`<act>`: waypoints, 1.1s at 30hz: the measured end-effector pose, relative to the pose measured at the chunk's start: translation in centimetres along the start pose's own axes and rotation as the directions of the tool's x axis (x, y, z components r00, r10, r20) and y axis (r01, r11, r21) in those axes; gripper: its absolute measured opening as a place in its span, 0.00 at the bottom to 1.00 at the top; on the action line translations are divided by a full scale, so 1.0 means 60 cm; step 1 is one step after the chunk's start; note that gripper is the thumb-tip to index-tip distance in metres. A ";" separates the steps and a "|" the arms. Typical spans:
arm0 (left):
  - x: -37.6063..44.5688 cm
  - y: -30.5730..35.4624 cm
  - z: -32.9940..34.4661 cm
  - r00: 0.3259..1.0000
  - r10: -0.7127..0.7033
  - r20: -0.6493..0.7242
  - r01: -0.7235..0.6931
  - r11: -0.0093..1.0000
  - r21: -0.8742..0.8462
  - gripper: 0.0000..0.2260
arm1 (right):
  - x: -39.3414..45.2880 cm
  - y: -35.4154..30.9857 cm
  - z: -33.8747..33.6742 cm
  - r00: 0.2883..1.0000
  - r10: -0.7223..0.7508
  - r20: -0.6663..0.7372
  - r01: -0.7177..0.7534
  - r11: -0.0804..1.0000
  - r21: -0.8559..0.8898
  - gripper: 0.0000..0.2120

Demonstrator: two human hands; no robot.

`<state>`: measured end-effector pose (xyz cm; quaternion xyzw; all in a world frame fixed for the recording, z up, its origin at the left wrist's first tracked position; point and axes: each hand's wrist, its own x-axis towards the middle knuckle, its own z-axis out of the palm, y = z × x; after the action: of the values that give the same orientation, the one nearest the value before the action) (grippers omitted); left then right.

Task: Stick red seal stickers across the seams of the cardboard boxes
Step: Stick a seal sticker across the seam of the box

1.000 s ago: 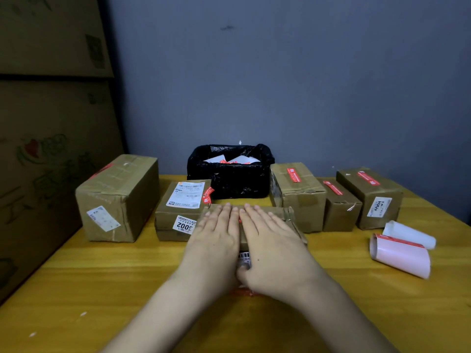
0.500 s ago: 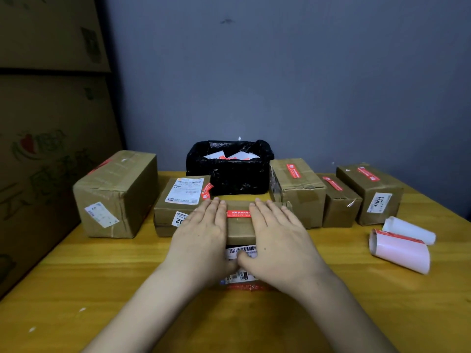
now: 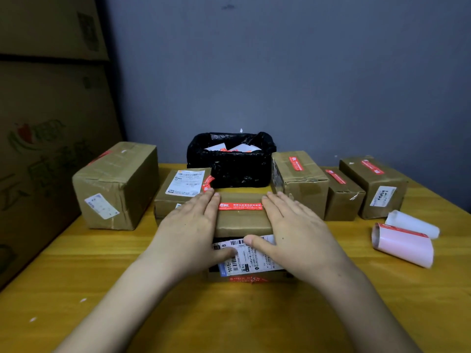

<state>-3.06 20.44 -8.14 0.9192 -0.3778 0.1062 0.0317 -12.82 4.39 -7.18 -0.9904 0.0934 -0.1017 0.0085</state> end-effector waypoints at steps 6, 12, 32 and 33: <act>0.002 -0.002 -0.001 1.000 0.008 0.028 -0.008 0.999 -0.034 0.47 | 0.004 0.001 0.000 1.000 0.006 0.005 -0.006 1.000 0.007 0.41; 0.003 -0.008 -0.004 0.998 0.009 0.063 -0.002 0.995 -0.104 0.46 | 0.002 0.005 -0.007 1.000 0.002 -0.021 -0.001 0.998 0.069 0.41; -0.011 -0.045 0.004 0.996 -0.036 0.084 0.082 0.759 -0.646 0.41 | 0.003 0.080 0.014 0.995 0.087 0.051 -0.101 0.844 0.526 0.37; -0.011 -0.043 0.007 0.996 -0.053 0.070 0.087 0.698 -0.711 0.41 | 0.004 0.083 0.020 0.994 0.102 0.029 -0.101 0.825 0.556 0.37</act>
<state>-1.62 22.70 -8.64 0.8513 -0.3547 -0.0697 0.3803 -13.28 -0.53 -8.46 -0.9386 0.1123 -0.1249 0.3015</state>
